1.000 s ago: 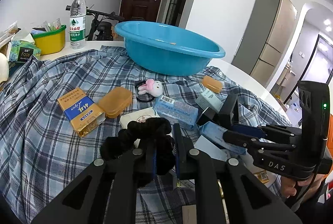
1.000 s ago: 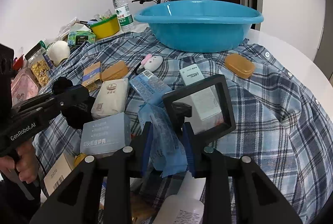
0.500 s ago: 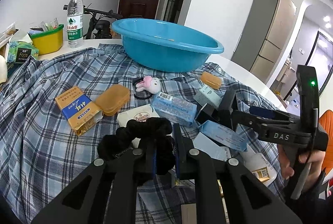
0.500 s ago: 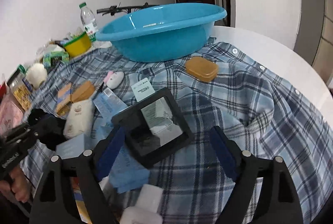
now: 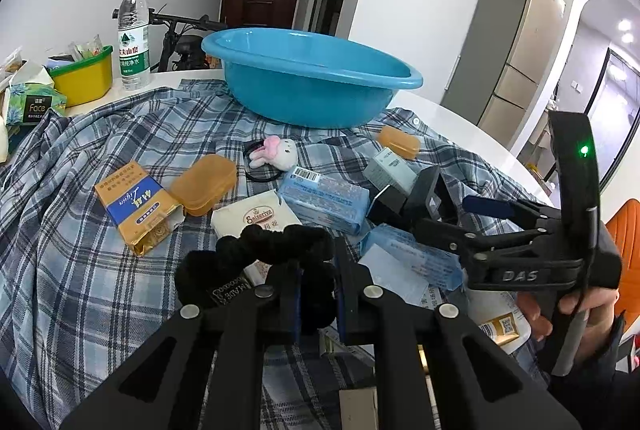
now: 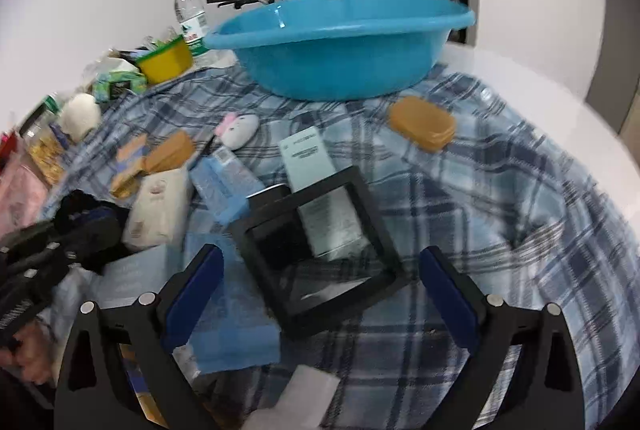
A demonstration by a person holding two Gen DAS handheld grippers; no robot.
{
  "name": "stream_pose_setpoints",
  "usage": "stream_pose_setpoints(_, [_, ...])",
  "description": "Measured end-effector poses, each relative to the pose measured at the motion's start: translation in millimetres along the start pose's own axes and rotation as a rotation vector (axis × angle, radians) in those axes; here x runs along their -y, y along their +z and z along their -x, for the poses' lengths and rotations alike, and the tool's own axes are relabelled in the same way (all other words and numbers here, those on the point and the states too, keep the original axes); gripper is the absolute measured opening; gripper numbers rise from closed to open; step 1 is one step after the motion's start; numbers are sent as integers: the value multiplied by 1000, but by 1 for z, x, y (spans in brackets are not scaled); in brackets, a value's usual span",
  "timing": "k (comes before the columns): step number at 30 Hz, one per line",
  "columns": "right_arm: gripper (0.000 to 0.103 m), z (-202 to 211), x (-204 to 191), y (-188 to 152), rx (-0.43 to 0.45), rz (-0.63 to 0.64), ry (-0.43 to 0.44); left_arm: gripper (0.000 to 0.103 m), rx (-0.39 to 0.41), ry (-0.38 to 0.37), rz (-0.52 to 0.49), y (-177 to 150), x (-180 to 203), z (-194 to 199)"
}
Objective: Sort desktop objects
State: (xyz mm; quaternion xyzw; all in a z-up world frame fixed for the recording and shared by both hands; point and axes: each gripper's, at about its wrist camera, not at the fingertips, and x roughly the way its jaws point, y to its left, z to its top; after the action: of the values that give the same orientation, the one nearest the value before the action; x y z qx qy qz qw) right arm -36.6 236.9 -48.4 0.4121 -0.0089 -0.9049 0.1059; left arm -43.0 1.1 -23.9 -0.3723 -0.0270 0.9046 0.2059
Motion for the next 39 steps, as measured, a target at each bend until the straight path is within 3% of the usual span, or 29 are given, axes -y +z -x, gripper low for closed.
stream_pose_setpoints(1, [93,0,0,0,2,9,-17,12,0,0,2,0,0,0])
stream_pose_setpoints(2, [77,0,0,0,-2,15,-16,12,-1,0,4,0,0,0])
stream_pose_setpoints(6, [72,5,4,1,16,-3,-4,12,-5,0,6,-1,-2,-1])
stream_pose_setpoints(8, [28,9,8,3,16,-28,21,12,-6,1,6,-1,-2,-2])
stream_pose_setpoints(15, [31,5,14,1,0,-41,-11,12,-10,1,6,-1,-3,-3])
stream_pose_setpoints(16, [42,6,15,2,3,-45,-19,12,-11,2,6,-1,-3,-3])
stream_pose_setpoints(17, [70,7,16,2,9,-50,-31,12,-10,2,5,-1,-3,-3])
stream_pose_setpoints(19, [99,12,19,3,56,-61,-60,12,-10,1,5,-1,-3,-3])
stream_pose_setpoints(22, [102,14,21,6,87,-60,-104,12,-11,1,5,-1,-3,-3])
stream_pose_setpoints(26, [102,-3,25,6,18,-52,-126,12,-14,-1,0,-2,-2,-3])
stream_pose_setpoints(31, [101,-6,30,5,8,-81,-99,12,-14,-3,0,-3,-1,-3])
stream_pose_setpoints(34, [73,-1,34,5,11,-116,-36,12,-13,-2,0,-3,-1,-3])
stream_pose_setpoints(36, [62,2,35,6,18,-131,0,12,-15,-1,1,-3,-1,-3])
stream_pose_setpoints(37, [43,3,36,6,6,-144,36,12,-16,-1,1,-3,-1,-3])
stream_pose_setpoints(38, [36,2,36,5,-6,-155,67,12,-16,0,2,-3,-1,-3])
stream_pose_setpoints(39, [36,1,35,5,-10,-154,77,12,-17,1,2,-3,-1,-3])
